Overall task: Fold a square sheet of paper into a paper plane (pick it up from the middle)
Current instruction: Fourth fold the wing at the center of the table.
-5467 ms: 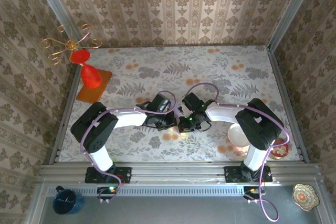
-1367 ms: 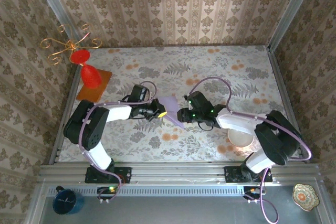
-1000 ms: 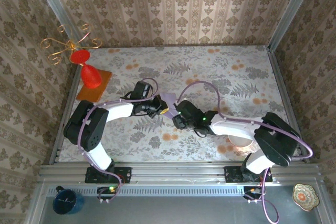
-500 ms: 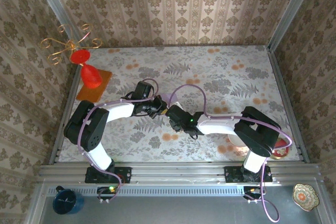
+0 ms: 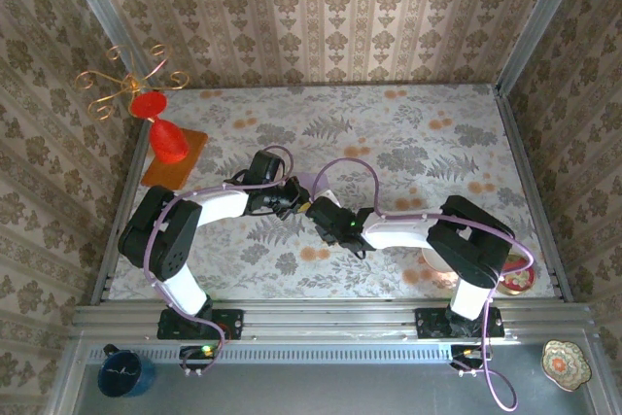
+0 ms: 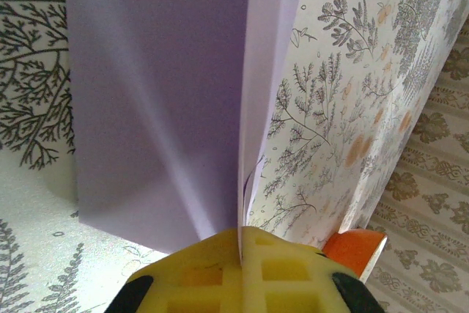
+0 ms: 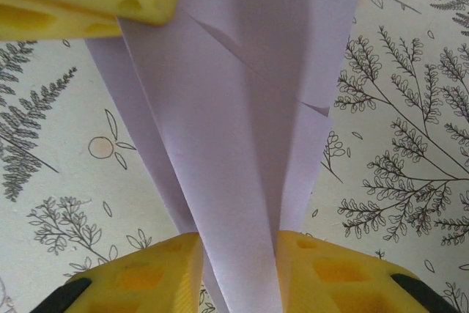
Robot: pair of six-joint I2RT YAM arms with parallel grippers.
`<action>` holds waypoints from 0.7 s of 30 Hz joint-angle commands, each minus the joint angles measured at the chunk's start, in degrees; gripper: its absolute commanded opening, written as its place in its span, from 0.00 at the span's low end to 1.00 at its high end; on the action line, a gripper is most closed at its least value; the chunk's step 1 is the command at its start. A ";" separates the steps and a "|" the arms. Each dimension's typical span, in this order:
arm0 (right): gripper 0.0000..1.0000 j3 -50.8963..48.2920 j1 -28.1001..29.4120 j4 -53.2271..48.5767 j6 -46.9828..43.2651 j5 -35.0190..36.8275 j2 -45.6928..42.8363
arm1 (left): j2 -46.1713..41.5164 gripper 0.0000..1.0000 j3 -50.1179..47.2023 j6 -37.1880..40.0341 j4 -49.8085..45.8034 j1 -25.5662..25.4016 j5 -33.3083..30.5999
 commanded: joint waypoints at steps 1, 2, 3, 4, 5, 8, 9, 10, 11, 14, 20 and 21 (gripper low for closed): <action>0.31 0.46 0.36 -0.88 -0.77 2.75 0.81 | -0.47 0.06 1.45 -0.49 -1.49 -0.31 0.29; 0.30 0.37 0.36 -0.84 -0.66 2.80 0.81 | -0.40 0.06 1.45 -0.49 -1.44 -0.31 0.29; 0.29 0.30 0.36 -0.71 -0.62 2.79 0.72 | -0.40 0.06 1.45 -0.49 -1.49 -0.31 0.35; 0.29 0.28 0.36 -0.68 -0.65 2.75 0.81 | -0.29 0.06 1.45 -0.55 -1.48 -0.31 0.37; 0.28 0.31 0.36 -0.81 -0.64 2.76 0.89 | -0.31 0.06 1.45 -0.51 -1.42 -0.31 0.39; 0.23 0.33 0.36 -0.75 -0.78 2.58 1.11 | -0.31 0.07 1.37 -0.50 -1.57 -0.36 0.41; 0.22 0.37 0.36 -0.75 -0.85 2.50 1.07 | -0.31 0.07 1.36 -0.45 -1.59 -0.31 0.30; 0.21 0.37 0.36 -0.75 -1.04 2.38 1.07 | -0.39 0.07 1.36 -0.40 -1.56 -0.27 0.35; 0.21 0.37 0.36 -0.75 -1.06 2.27 1.06 | -0.39 0.08 1.30 -0.40 -1.67 -0.22 0.24; 0.21 0.28 0.37 -0.82 -1.10 2.00 0.98 | -0.33 0.08 1.36 -0.32 -1.65 -0.22 0.35; 0.25 0.80 0.36 -0.67 -0.95 1.71 0.70 | 0.13 0.07 1.27 -0.58 -1.12 -0.49 0.58; 0.25 0.96 0.36 -0.66 -0.95 1.61 0.71 | 0.21 0.07 1.27 -0.58 -1.06 -0.57 0.62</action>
